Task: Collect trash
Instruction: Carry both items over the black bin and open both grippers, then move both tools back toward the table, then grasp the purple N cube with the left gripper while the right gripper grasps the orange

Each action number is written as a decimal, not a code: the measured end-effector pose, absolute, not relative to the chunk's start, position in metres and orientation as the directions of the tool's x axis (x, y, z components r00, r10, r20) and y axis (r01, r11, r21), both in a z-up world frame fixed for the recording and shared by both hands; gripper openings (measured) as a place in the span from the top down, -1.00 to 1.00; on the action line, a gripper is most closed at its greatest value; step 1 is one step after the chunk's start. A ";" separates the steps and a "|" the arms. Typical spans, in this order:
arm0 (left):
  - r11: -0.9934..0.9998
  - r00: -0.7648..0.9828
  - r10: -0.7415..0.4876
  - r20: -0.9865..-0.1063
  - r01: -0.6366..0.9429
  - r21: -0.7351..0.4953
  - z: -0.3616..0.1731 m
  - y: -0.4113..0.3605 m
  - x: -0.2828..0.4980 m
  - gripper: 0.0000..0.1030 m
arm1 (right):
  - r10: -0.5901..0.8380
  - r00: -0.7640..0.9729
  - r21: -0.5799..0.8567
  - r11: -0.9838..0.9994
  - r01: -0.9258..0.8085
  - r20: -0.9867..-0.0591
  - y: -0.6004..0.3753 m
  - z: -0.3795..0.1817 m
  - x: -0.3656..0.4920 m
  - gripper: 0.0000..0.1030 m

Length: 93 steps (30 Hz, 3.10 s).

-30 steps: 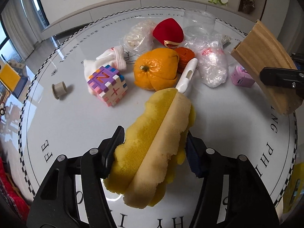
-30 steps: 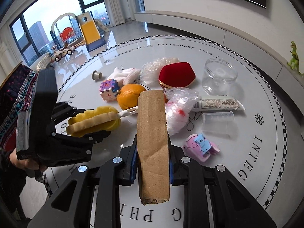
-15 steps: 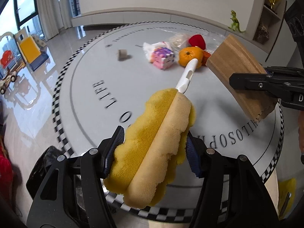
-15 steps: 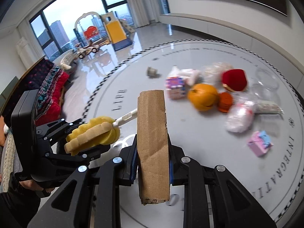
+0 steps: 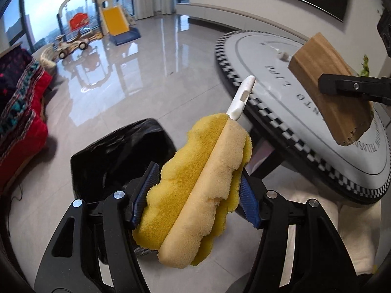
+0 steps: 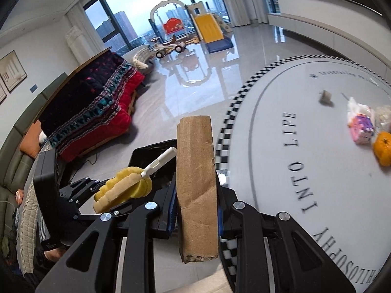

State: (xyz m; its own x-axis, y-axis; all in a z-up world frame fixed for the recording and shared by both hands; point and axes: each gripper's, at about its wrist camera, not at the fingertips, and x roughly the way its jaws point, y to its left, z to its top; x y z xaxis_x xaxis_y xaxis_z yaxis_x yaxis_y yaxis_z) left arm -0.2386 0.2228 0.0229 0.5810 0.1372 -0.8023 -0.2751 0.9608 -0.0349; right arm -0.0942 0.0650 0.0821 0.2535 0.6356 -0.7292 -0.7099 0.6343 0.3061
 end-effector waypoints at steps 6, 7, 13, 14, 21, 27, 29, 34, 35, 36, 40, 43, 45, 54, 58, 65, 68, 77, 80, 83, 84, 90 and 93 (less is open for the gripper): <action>0.888 0.523 0.218 -0.824 -0.456 -0.054 0.003 0.276 -0.271 -0.19 | 0.660 0.144 0.333 0.541 -0.772 -0.738 0.132 0.068 -0.115 0.49; 0.875 0.513 0.229 -0.827 -0.481 -0.056 0.001 0.283 -0.275 -0.19 | 0.660 0.128 0.336 0.528 -0.780 -0.741 0.141 0.066 -0.117 0.49; 0.804 0.463 0.282 -0.840 -0.592 -0.057 -0.011 0.312 -0.290 -0.25 | 0.644 0.048 0.340 0.464 -0.818 -0.764 0.193 0.044 -0.132 0.46; 0.792 0.452 0.295 -0.842 -0.609 -0.049 -0.011 0.317 -0.288 -0.45 | 0.635 0.056 0.329 0.472 -0.818 -0.771 0.201 0.042 -0.132 0.27; 0.744 0.433 0.349 -0.831 -0.667 -0.035 -0.010 0.325 -0.300 -0.88 | 0.618 0.071 0.294 0.468 -0.834 -0.783 0.227 0.036 -0.131 -0.23; 0.748 0.447 0.334 -0.830 -0.662 -0.056 -0.013 0.326 -0.304 -0.88 | 0.649 0.068 0.330 0.471 -0.818 -0.758 0.215 0.043 -0.132 -0.23; 0.742 0.456 0.320 -0.831 -0.666 -0.080 -0.014 0.330 -0.305 -0.88 | 0.659 0.060 0.348 0.470 -0.812 -0.750 0.209 0.045 -0.133 -0.25; 0.734 0.473 0.298 -0.829 -0.669 -0.118 -0.010 0.335 -0.302 -0.88 | 0.683 0.049 0.364 0.446 -0.818 -0.728 0.193 0.058 -0.134 -0.29; 0.737 0.474 0.299 -0.828 -0.666 -0.114 -0.008 0.335 -0.300 -0.88 | 0.689 0.051 0.365 0.444 -0.818 -0.723 0.190 0.061 -0.133 -0.31; 0.740 0.469 0.305 -0.829 -0.665 -0.104 -0.008 0.335 -0.296 -0.88 | 0.696 0.053 0.369 0.442 -0.817 -0.716 0.187 0.063 -0.131 -0.32; 0.743 0.456 0.308 -0.835 -0.664 -0.089 -0.006 0.333 -0.286 -0.88 | 0.717 0.056 0.388 0.439 -0.811 -0.695 0.175 0.072 -0.120 -0.32; 0.764 0.464 0.302 -0.833 -0.640 -0.079 0.000 0.323 -0.275 -0.88 | 0.728 0.080 0.392 0.455 -0.799 -0.681 0.161 0.079 -0.110 -0.32; 0.795 0.475 0.305 -0.825 -0.604 -0.054 0.008 0.310 -0.262 -0.88 | 0.733 0.101 0.396 0.472 -0.788 -0.672 0.145 0.083 -0.102 -0.32; 0.924 0.591 0.184 -0.786 -0.377 -0.066 0.051 0.234 -0.173 -0.88 | 0.678 0.302 0.344 0.645 -0.683 -0.671 0.042 0.099 -0.043 -0.40; 0.961 0.621 0.118 -0.775 -0.267 -0.067 0.060 0.192 -0.129 -0.88 | 0.632 0.373 0.334 0.719 -0.609 -0.679 -0.012 0.099 -0.016 -0.40; 0.989 0.634 -0.012 -0.773 -0.105 -0.101 0.061 0.124 -0.066 -0.88 | 0.545 0.462 0.320 0.818 -0.478 -0.700 -0.084 0.091 0.017 -0.40; 0.992 0.632 -0.056 -0.773 -0.053 -0.115 0.060 0.100 -0.048 -0.88 | 0.508 0.489 0.317 0.850 -0.421 -0.709 -0.112 0.086 0.032 -0.40; 0.994 0.626 -0.100 -0.773 0.023 -0.110 0.062 0.050 0.009 -0.88 | 0.392 0.544 0.253 0.915 -0.315 -0.742 -0.156 0.067 0.075 -0.40; 0.995 0.617 -0.091 -0.781 0.022 -0.098 0.060 0.041 0.026 -0.88 | 0.354 0.548 0.206 0.927 -0.313 -0.758 -0.160 0.059 0.096 -0.40; 0.994 0.601 -0.099 -0.793 0.028 -0.103 0.053 0.034 0.040 -0.88 | 0.312 0.547 0.148 0.935 -0.323 -0.777 -0.157 0.049 0.111 -0.40; 0.994 0.597 -0.100 -0.796 0.033 -0.100 0.050 0.031 0.044 -0.88 | 0.289 0.561 0.111 0.937 -0.331 -0.776 -0.154 0.047 0.115 -0.40; 0.994 0.578 -0.102 -0.810 0.032 -0.102 0.037 0.029 0.053 -0.88 | 0.168 0.580 -0.072 0.927 -0.367 -0.797 -0.141 0.032 0.135 -0.53; 0.993 0.573 -0.105 -0.812 0.021 -0.114 0.035 0.028 0.057 -0.88 | 0.123 0.581 -0.118 0.926 -0.358 -0.805 -0.145 0.026 0.144 -0.43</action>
State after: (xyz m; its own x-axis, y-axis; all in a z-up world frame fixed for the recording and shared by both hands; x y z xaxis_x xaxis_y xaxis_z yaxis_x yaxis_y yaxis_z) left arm 0.0575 0.0277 0.0355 0.5735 -0.1052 -0.8124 0.0207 0.9933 -0.1140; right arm 0.1438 -0.1450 0.0257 0.5810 0.1226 -0.8046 -0.3583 0.9262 -0.1176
